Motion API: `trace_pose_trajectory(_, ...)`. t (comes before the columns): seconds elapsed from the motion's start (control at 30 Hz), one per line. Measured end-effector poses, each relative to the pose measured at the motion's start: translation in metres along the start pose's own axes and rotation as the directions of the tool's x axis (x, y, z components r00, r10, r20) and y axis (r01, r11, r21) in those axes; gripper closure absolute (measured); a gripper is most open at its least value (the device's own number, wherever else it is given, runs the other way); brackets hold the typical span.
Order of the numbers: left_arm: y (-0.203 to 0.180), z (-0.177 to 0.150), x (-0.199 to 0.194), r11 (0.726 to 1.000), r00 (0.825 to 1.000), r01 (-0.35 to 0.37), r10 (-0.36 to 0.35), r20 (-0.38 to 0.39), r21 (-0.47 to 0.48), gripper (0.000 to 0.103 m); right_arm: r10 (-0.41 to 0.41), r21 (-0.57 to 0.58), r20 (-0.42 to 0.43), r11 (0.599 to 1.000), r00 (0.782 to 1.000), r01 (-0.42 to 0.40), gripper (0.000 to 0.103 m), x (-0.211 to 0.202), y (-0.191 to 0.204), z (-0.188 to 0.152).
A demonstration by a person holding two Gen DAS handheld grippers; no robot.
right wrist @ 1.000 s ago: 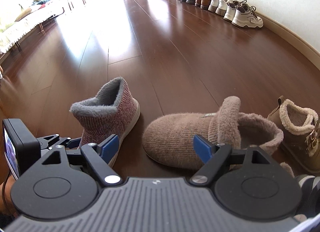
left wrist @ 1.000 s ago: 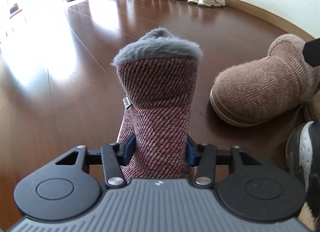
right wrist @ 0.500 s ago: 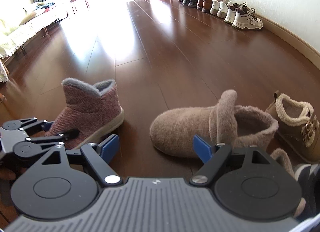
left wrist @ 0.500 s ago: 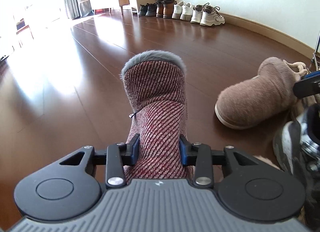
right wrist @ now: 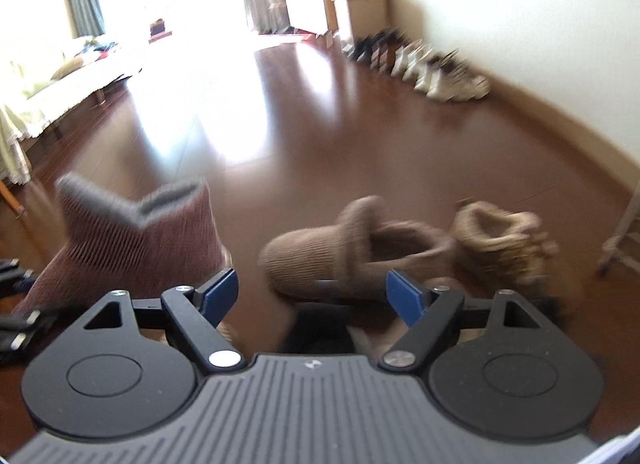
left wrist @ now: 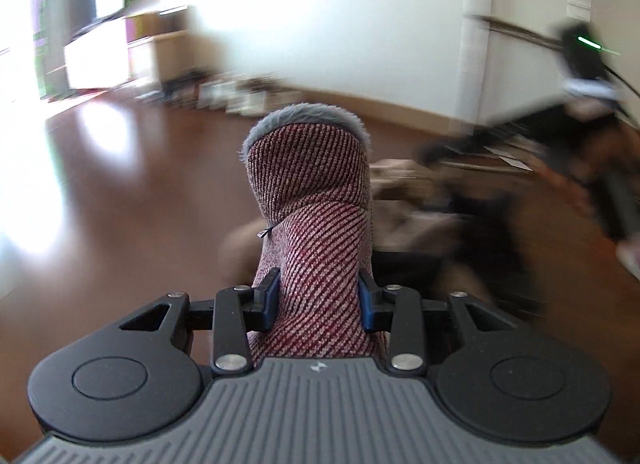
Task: Organize scattered shoes
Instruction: 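Carry the second pink boot with the left tool beside the first boot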
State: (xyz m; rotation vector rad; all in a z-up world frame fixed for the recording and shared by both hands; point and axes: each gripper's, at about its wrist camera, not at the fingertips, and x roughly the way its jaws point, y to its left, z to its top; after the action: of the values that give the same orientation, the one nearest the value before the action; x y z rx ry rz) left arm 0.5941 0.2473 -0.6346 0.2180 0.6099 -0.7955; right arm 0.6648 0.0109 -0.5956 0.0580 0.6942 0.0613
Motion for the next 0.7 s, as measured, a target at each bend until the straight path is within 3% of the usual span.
trace_pose_trajectory(0.13, -0.081, 0.015, 0.029, 0.968, 0.979, 0.203, -0.204, -0.006, 0.148, 0.06, -0.095, 0.011, 0.038, 0.995, 0.995, 0.094, 0.023, -0.066, -0.052, -0.017)
trace_pose_trajectory(0.17, -0.098, 0.018, 0.038, 0.953, 0.969, 0.245, -0.247, -0.014, 0.176, 0.059, -0.148, 0.027, 0.048, 0.989, 0.988, 0.147, 0.023, -0.1, -0.079, -0.03)
trace_pose_trajectory(0.27, -0.156, 0.022, 0.076, 0.898, 0.921, 0.389, -0.385, -0.063, 0.207, 0.059, -0.22, 0.054, 0.046, 0.975, 0.974, 0.217, 0.022, -0.144, -0.115, -0.053)
trace_pose_trajectory(0.33, -0.186, 0.018, 0.096, 0.87, 0.9, 0.437, -0.423, -0.108, 0.227, 0.059, -0.283, 0.111, 0.021, 0.954, 0.959, 0.28, 0.022, -0.19, -0.155, -0.089)
trace_pose_trajectory(0.4, -0.231, 0.001, 0.123, 0.831, 0.872, 0.49, -0.458, -0.176, 0.264, 0.059, -0.298, 0.146, -0.005, 0.944, 0.954, 0.296, 0.022, -0.21, -0.177, -0.114)
trace_pose_trajectory(0.47, -0.277, -0.018, 0.153, 0.788, 0.841, 0.539, -0.481, -0.25, 0.297, 0.059, -0.288, 0.171, -0.064, 0.94, 0.955, 0.295, 0.022, -0.224, -0.203, -0.151)
trace_pose_trajectory(0.53, -0.301, -0.031, 0.165, 0.769, 0.827, 0.557, -0.48, -0.293, 0.312, 0.056, -0.272, 0.178, -0.099, 0.942, 0.957, 0.286, 0.022, -0.23, -0.212, -0.172)
trace_pose_trajectory(0.6, -0.321, -0.045, 0.158, 0.749, 0.828, 0.556, -0.465, -0.313, 0.361, 0.049, -0.2, 0.184, -0.157, 0.956, 0.967, 0.228, 0.022, -0.235, -0.224, -0.202)
trace_pose_trajectory(0.67, -0.331, -0.058, 0.15, 0.721, 0.806, 0.584, -0.459, -0.374, 0.374, 0.047, -0.135, 0.192, -0.2, 0.966, 0.97, 0.174, 0.023, -0.234, -0.226, -0.215)
trace_pose_trajectory(0.7, -0.333, -0.063, 0.143, 0.706, 0.796, 0.597, -0.462, -0.39, 0.382, 0.047, -0.058, 0.209, -0.237, 0.972, 0.97, 0.109, 0.023, -0.228, -0.226, -0.223)
